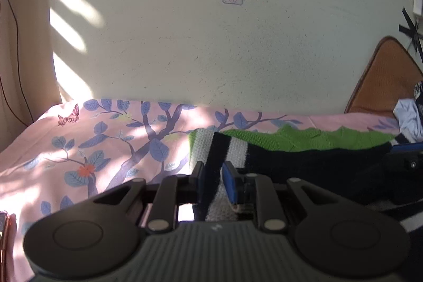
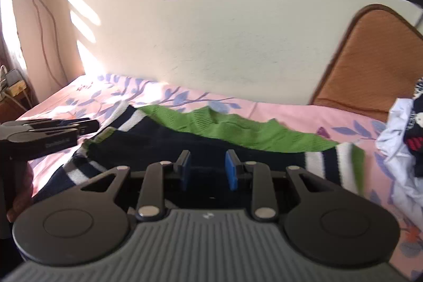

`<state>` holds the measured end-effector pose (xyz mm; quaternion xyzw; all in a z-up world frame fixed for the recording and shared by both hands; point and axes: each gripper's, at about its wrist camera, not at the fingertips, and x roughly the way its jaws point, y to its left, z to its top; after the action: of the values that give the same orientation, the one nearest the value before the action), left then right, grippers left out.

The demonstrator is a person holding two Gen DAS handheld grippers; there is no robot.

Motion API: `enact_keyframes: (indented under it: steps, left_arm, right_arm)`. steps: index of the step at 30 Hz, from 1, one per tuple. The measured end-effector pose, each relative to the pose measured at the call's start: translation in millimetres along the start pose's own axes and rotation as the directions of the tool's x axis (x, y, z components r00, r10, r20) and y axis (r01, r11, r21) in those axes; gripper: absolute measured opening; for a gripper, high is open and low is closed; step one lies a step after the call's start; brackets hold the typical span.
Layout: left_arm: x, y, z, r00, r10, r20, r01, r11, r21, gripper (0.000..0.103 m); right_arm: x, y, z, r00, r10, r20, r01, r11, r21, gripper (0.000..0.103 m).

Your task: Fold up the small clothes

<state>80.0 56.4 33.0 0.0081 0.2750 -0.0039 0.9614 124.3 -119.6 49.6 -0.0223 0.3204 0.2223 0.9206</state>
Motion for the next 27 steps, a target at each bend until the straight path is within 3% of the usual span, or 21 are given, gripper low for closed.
enact_keyframes:
  steps: [2, 6, 9, 12, 13, 16, 19, 23, 27]
  left_arm:
    - [4, -1, -1, 1.000, -0.001, -0.026, 0.002, 1.000, 0.012, 0.017]
    - [12, 11, 0, 0.997, -0.010, -0.075, 0.007, 0.999, -0.049, 0.020]
    - [13, 18, -1, 0.996, -0.026, -0.082, 0.019, 0.996, -0.086, 0.023]
    - [12, 17, -1, 0.997, -0.014, -0.077, 0.008, 0.996, -0.084, 0.027]
    - [12, 17, -1, 0.997, -0.006, -0.075, 0.000, 0.997, -0.083, 0.032]
    - [9, 19, -2, 0.998, 0.007, -0.060, -0.013, 0.995, -0.100, 0.043]
    - [2, 27, -1, 0.999, -0.014, -0.036, 0.009, 0.991, -0.137, 0.049]
    - [-39, 44, -4, 0.996, -0.087, -0.026, 0.081, 0.982, -0.172, 0.049]
    - [-106, 58, -28, 0.987, -0.161, -0.012, 0.159, 0.983, -0.090, 0.058]
  right_arm:
    - [15, 10, -13, 0.991, 0.026, -0.128, -0.032, 0.998, -0.045, 0.032]
    - [-22, 18, -38, 0.994, 0.019, -0.110, -0.032, 0.993, -0.114, 0.033]
    - [-66, -3, -54, 0.999, 0.029, -0.046, -0.029, 0.999, -0.012, 0.034]
    - [-82, -31, -81, 0.986, -0.122, -0.110, 0.131, 0.988, 0.082, 0.036]
    - [-92, -44, -94, 0.986, -0.143, -0.080, 0.152, 0.982, 0.116, 0.034]
    - [-133, -63, -112, 0.990, -0.128, -0.059, 0.139, 0.957, 0.256, 0.034]
    - [-172, -57, -130, 0.990, -0.144, -0.002, 0.139, 0.955, 0.260, 0.036]
    - [-205, -48, -154, 0.996, -0.082, 0.043, 0.067, 0.957, 0.284, 0.036]
    - [-222, -45, -178, 0.992, 0.103, 0.074, -0.120, 0.945, 0.303, 0.038]
